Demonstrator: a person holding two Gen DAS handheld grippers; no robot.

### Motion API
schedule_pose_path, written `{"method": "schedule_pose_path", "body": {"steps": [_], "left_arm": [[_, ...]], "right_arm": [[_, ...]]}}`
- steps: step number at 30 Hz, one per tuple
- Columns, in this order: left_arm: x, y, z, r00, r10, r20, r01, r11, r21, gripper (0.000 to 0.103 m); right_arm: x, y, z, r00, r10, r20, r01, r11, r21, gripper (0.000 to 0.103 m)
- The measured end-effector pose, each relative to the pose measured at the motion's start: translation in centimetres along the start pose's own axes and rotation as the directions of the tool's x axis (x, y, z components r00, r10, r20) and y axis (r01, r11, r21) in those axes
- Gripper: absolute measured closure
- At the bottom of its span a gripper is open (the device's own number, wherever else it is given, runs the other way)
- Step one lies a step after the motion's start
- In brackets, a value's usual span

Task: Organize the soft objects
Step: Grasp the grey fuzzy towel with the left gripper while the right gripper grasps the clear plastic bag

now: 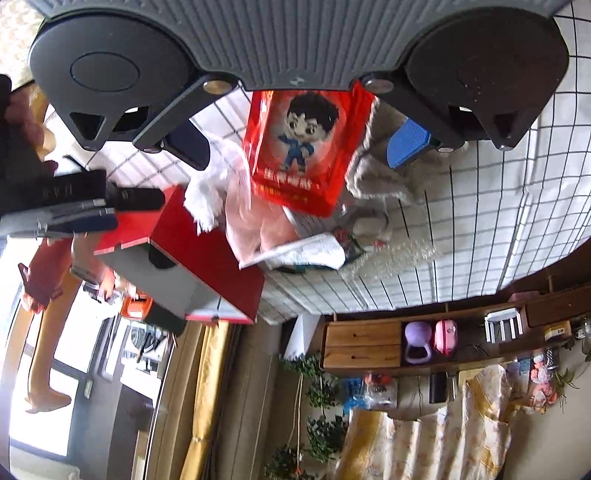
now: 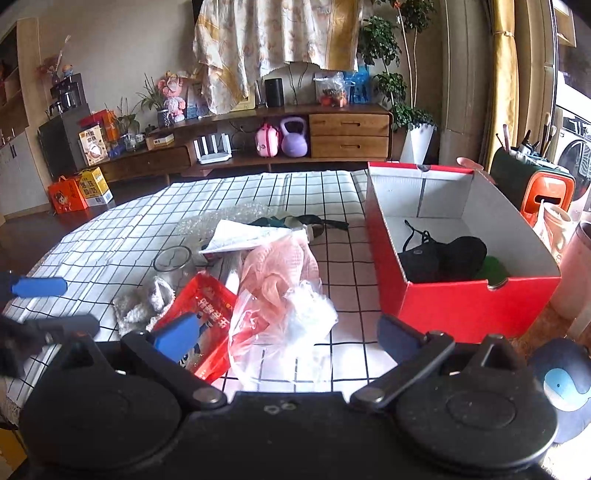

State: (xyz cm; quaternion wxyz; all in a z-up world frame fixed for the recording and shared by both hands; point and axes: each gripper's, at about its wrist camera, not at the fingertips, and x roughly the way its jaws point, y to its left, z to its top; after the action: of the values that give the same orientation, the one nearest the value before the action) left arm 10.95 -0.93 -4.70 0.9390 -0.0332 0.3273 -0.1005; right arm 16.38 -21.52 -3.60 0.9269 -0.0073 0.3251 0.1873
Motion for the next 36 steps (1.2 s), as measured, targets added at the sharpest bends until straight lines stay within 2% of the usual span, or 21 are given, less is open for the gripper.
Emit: {"method": "schedule_pose_path", "body": {"steps": [11, 14, 22, 27, 30, 34, 36], "left_arm": [[4.2, -1.8, -3.8, 0.997, 0.005, -0.078, 0.001, 0.997, 0.075, 0.000], [5.0, -1.0, -3.5, 0.997, 0.022, -0.068, -0.018, 0.998, 0.056, 0.000], [7.2, 3.1, -1.4, 0.991, 0.130, -0.033, -0.131, 0.991, -0.010, 0.001], [8.8, 5.3, -0.4, 0.992, 0.116, -0.052, -0.120, 0.988, -0.094, 0.001], [9.8, 6.4, 0.0, 0.993, 0.091, -0.073, -0.101, 0.983, -0.152, 0.009], [10.8, 7.0, 0.3, 0.993, 0.073, -0.088, -0.089, 0.979, -0.182, 0.014], [11.2, 7.3, 0.5, 0.993, 0.065, -0.097, -0.083, 0.977, -0.197, 0.024]], "right_arm": [[2.9, 0.0, -0.6, 0.998, -0.005, -0.066, 0.005, 1.000, -0.005, 0.003], [3.5, -0.3, -0.8, 0.997, -0.004, -0.080, 0.004, 1.000, -0.007, 0.003], [5.0, -0.8, -0.5, 0.995, -0.006, -0.098, 0.003, 1.000, -0.023, 0.009], [6.6, -0.8, -0.4, 0.993, -0.008, -0.118, 0.005, 0.999, -0.032, 0.014], [7.7, -0.9, -0.4, 0.991, -0.009, -0.136, 0.005, 1.000, -0.026, 0.018], [9.1, -1.7, -0.6, 0.988, -0.011, -0.155, 0.013, 1.000, 0.012, 0.024], [9.5, -2.1, -0.6, 0.987, -0.002, -0.160, 0.007, 0.999, 0.036, 0.028]]}}
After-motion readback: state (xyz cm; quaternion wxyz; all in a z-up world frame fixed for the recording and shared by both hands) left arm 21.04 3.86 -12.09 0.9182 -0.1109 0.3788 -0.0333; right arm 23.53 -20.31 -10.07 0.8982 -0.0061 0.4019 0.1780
